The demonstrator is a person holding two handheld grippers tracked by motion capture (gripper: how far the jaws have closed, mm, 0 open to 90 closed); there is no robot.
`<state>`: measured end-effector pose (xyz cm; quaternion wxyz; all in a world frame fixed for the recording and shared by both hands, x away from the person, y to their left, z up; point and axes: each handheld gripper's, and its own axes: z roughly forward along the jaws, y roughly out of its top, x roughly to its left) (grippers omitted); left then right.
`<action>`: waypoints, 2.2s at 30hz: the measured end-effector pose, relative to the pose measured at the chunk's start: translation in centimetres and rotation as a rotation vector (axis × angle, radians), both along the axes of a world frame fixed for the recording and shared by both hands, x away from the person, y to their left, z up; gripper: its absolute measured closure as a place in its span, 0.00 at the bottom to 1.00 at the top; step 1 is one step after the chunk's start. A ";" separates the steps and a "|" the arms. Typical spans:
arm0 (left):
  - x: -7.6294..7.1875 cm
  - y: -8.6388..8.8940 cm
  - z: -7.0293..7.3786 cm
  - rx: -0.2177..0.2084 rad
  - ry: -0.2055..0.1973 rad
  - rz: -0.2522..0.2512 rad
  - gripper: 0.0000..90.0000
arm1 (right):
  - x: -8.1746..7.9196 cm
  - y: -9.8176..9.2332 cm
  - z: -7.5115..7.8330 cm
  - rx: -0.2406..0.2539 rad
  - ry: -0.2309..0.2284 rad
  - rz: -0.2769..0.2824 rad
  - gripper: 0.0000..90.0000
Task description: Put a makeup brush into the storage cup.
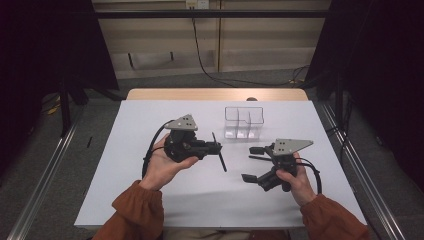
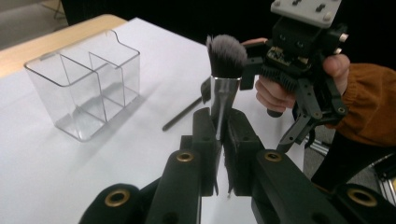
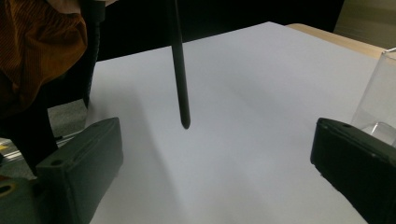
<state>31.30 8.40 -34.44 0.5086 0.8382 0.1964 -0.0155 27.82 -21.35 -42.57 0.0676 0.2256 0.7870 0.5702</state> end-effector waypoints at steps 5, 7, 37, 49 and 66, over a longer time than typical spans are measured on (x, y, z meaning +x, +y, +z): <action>0.2 -0.8 -0.2 0.039 0.017 -0.021 0.93 | -0.1 0.3 0.1 -0.002 0.014 0.021 0.03; 0.2 -1.0 -0.3 0.045 0.020 -0.027 0.93 | -0.1 0.4 0.2 -0.007 0.016 0.030 0.04; 0.1 -2.5 -1.6 0.029 0.032 -0.048 0.93 | 0.4 3.4 0.7 -0.070 0.016 0.062 0.59; 0.2 -2.7 -2.0 0.028 0.043 -0.052 0.93 | 0.6 3.2 0.6 -0.041 0.024 0.059 0.80; 0.4 -2.9 -2.7 0.018 0.033 -0.043 0.93 | 0.6 3.3 0.3 -0.041 0.014 0.041 0.93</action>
